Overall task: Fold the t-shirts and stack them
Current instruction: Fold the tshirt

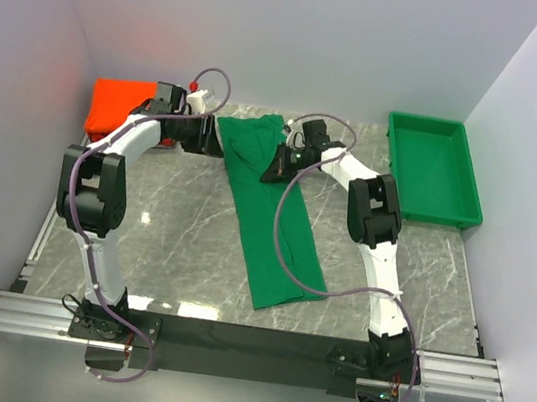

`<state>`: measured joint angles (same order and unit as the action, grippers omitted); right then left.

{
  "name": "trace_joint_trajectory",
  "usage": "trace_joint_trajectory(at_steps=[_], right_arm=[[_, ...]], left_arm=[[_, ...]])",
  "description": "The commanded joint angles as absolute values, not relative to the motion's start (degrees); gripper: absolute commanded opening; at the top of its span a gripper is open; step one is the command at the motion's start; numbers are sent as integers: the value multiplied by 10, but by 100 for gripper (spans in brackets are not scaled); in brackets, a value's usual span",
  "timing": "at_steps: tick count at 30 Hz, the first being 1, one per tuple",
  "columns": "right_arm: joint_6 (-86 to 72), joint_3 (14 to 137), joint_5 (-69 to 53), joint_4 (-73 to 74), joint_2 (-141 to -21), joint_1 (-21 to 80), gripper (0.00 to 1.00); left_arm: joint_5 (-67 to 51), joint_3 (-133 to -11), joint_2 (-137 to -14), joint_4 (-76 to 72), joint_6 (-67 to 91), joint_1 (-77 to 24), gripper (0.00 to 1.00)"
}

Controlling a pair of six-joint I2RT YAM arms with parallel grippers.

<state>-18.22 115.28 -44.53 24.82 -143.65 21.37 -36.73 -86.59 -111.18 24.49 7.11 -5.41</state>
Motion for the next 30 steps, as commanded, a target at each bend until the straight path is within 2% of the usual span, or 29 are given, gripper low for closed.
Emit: trace_joint_trajectory(at_steps=[1, 7, 12, 17, 20, 24, 30], right_arm=[[-198, 1147, -449, 235, -1450, 204, 0], [-175, 1176, -474, 278, -1429, 205, 1], [-82, 1173, -510, 367, -1323, 200, 6], [73, 1050, -423, 467, -1200, 193, 7], [125, 972, -371, 506, -1167, 187, 6], [137, 898, -347, 531, -1161, 180, 4], [92, 810, -366, 484, -1176, 182, 4]], left_arm=[[-381, -868, -1098, 255, 69, -52, 48], [-399, -882, -1113, 255, 77, -53, 48], [-408, -892, -1118, 215, 101, -68, 47], [-371, -928, -1170, 209, 120, -118, 40], [-366, -942, -1203, 219, 128, -136, 29], [-368, -935, -1233, 199, 153, -146, 25], [-335, -961, -1288, 241, 129, -151, 25]])
